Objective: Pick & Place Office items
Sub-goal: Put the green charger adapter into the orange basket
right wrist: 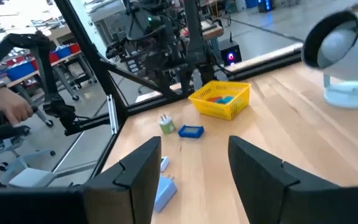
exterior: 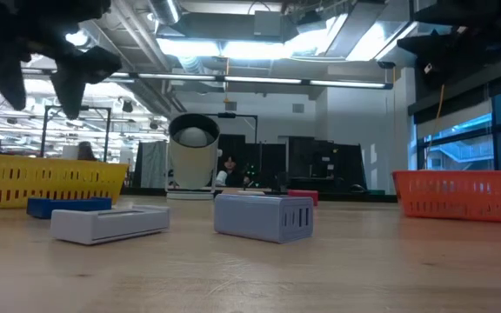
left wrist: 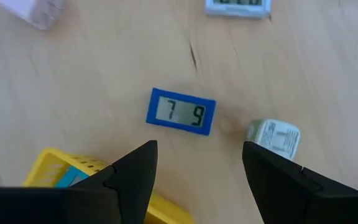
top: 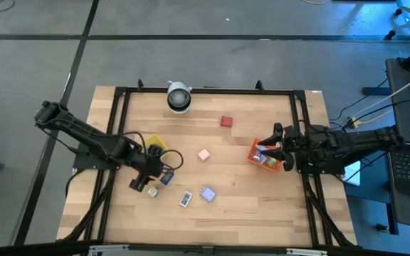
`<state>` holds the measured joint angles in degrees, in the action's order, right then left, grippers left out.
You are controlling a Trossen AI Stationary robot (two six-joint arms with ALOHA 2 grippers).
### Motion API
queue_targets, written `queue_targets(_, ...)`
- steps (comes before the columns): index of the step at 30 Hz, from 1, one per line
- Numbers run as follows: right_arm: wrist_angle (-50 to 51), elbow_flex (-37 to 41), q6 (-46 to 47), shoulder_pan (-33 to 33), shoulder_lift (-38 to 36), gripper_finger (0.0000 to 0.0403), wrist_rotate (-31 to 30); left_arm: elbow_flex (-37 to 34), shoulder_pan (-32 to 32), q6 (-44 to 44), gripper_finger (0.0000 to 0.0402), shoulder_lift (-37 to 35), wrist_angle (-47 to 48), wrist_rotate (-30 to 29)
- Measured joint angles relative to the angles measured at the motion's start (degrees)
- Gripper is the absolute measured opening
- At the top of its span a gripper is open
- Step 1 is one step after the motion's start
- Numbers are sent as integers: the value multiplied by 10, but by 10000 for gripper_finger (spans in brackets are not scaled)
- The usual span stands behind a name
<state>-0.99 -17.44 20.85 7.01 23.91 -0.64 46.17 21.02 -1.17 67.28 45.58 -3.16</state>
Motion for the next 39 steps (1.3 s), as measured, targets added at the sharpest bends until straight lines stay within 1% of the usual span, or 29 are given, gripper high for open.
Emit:
queue_targets(4, 1, 0, 13, 0, 13, 187, 0, 0, 21, 7, 233, 9, 6, 27)
queue_targets(8, 1, 0, 17, 0, 22, 187, 0, 1, 47, 16, 233, 23, 6, 42)
queue_targets(16, -4, 0, 26, 0, 35, 187, -2, 42, 93, 67, 233, 103, 16, 38)
queue_targets(21, -12, 0, 26, 0, 48, 187, -4, 49, 97, 72, 234, 152, 51, 36)
queue_targets(25, -13, 0, 26, 0, 55, 187, 0, 49, 97, 80, 234, 178, 50, 30)
queue_targets(30, -14, 0, 26, 0, 61, 187, 0, 49, 97, 80, 234, 186, 33, 31)
queue_targets(36, -15, 0, 26, 0, 63, 187, 1, 49, 99, 79, 234, 186, 17, 54)
queue_targets(39, -15, 0, 25, 0, 65, 187, 2, 49, 101, 79, 234, 186, 6, 55)
